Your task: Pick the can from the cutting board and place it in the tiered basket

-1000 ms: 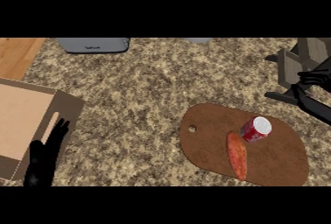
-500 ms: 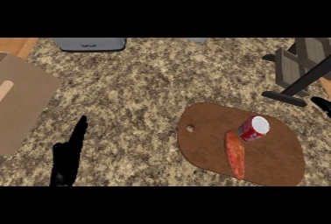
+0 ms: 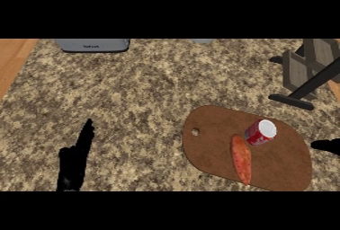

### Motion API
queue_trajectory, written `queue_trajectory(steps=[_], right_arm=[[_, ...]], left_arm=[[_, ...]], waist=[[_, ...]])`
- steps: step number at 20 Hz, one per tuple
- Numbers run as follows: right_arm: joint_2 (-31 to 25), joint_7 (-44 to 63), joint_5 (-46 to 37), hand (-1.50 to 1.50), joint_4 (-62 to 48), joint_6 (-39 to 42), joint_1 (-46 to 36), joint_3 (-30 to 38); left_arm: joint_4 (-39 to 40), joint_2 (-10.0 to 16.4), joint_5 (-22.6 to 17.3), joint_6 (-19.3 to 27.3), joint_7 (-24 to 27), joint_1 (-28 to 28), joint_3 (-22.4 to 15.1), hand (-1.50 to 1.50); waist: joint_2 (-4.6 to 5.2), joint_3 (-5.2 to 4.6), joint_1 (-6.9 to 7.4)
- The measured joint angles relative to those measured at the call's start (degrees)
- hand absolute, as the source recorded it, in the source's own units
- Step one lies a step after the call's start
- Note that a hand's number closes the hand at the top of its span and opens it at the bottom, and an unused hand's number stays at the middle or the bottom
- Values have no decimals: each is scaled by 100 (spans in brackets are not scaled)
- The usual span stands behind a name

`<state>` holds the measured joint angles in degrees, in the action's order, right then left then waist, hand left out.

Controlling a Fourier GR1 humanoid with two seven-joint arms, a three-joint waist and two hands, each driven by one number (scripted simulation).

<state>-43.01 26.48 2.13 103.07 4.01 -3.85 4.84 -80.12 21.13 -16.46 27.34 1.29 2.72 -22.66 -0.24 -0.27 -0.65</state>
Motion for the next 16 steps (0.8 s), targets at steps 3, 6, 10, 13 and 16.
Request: queue_trajectory(steps=[3,6,10,13,16], right_arm=[[-424,855,-326,-150,493,291,-104,-361],[-595,1665,-740,-150,860,426,-324,-748],[-371,2625,-1385,-150,1234,434,-632,-1298],[-29,2855,-2000,-150,1114,413,-775,-1774],[258,3053,-2419,-150,1049,541,-980,-2055]], left_arm=[[73,-18,1,-60,32,-55,30,0],[106,-67,45,-90,78,-45,20,0],[136,-83,68,-216,13,-136,105,0],[211,-94,94,-329,52,-158,208,0],[324,-190,165,-388,163,-105,281,0]], waist=[[4,-1,33],[13,5,83],[19,15,102],[24,17,111],[25,22,109]])
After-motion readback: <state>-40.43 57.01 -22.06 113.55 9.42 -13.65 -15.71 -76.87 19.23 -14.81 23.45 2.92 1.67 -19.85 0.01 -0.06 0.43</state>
